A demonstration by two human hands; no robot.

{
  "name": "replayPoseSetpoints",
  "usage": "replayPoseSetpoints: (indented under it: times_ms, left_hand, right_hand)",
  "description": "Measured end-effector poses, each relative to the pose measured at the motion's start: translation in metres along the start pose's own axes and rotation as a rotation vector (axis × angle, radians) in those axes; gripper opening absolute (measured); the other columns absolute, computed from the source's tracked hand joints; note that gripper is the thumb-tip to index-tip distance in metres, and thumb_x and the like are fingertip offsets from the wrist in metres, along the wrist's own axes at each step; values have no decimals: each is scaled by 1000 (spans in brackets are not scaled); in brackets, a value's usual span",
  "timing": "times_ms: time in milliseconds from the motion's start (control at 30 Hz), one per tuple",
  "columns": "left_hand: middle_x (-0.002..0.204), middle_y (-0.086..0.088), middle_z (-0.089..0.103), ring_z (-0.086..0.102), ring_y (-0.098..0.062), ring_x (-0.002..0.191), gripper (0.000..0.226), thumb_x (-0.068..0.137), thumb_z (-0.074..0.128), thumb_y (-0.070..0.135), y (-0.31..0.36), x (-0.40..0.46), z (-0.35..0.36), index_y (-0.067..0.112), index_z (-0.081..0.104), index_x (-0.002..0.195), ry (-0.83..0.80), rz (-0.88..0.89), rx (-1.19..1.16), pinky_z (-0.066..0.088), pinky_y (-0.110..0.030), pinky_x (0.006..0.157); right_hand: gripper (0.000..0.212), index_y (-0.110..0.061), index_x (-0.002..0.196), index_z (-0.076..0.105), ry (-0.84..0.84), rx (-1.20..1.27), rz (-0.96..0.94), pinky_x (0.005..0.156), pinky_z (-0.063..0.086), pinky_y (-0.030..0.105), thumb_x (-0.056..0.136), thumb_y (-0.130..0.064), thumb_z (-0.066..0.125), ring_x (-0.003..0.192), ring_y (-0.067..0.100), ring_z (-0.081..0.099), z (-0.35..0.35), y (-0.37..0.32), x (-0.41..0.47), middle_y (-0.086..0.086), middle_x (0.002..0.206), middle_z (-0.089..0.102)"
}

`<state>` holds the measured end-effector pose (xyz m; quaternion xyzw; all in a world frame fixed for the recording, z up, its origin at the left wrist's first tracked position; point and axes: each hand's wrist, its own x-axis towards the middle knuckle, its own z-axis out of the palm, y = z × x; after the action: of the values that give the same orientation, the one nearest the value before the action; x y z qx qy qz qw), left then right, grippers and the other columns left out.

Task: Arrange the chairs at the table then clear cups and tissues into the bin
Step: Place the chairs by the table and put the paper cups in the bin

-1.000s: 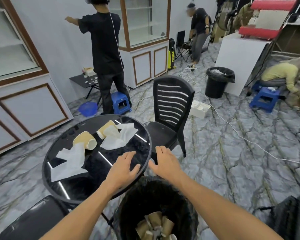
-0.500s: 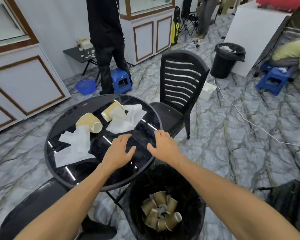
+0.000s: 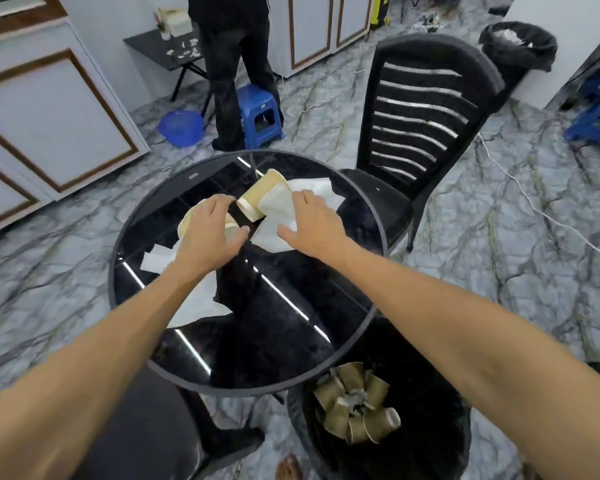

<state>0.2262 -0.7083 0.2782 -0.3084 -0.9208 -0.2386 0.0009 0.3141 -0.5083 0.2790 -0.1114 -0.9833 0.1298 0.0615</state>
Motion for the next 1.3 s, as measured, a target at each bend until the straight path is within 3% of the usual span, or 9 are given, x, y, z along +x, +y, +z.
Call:
replayPoseSetpoints:
  times_ms: [167,300,433,600,700,967,1300]
  left_hand:
    - [156,-4,37,33,-36,142,83,75,55,68,-39,33,11,25,41,144,-129,-72,202,32,-60,113]
    - [163,-2,22,21,-41,147,90,74,64,69,-54,47,23,29,35,148,-236,-169,232,27,-67,111]
    - [163,-4,21,25,-43,144,90,72,64,69,-64,60,27,29,36,147,-255,-160,193,31,-66,108]
    - [163,-1,21,27,-40,143,86,74,61,70,-69,70,29,29,40,146,-252,-133,197,33,-64,107]
    - [162,-1,23,28,-40,141,80,74,62,69,-68,72,29,30,45,142,-245,-130,194,34,-63,106]
    - [159,-4,30,32,-43,138,77,74,65,68,-61,72,16,28,50,139,-179,-124,150,36,-62,104]
    - [159,-5,30,30,-43,138,77,75,64,69,-21,64,-8,29,49,140,-134,-112,139,34,-63,106]
  right_hand:
    - [61,-9,122,49,43,-120,-130,79,47,43,81,-53,58,110,28,52,27,-16,54,6,124,55]
    - [71,-14,127,46,18,-160,-142,92,44,47,74,-59,59,130,27,40,43,-26,82,3,139,47]
    - [80,-13,135,40,-13,-255,-68,105,34,54,76,-66,53,144,32,20,53,-30,99,9,153,32]
    - [82,-17,138,37,-46,-262,-15,102,34,56,74,-65,56,146,42,11,62,-25,110,10,159,23]
    - [78,-19,135,37,-41,-269,6,95,41,53,74,-63,58,138,49,21,65,-23,112,10,153,29]
    - [71,-16,120,47,93,-228,-32,83,46,43,71,-65,57,107,35,42,56,-22,109,9,134,46]
    - [76,-15,129,47,171,-181,-15,92,44,47,73,-66,55,117,37,41,4,-20,83,11,138,45]
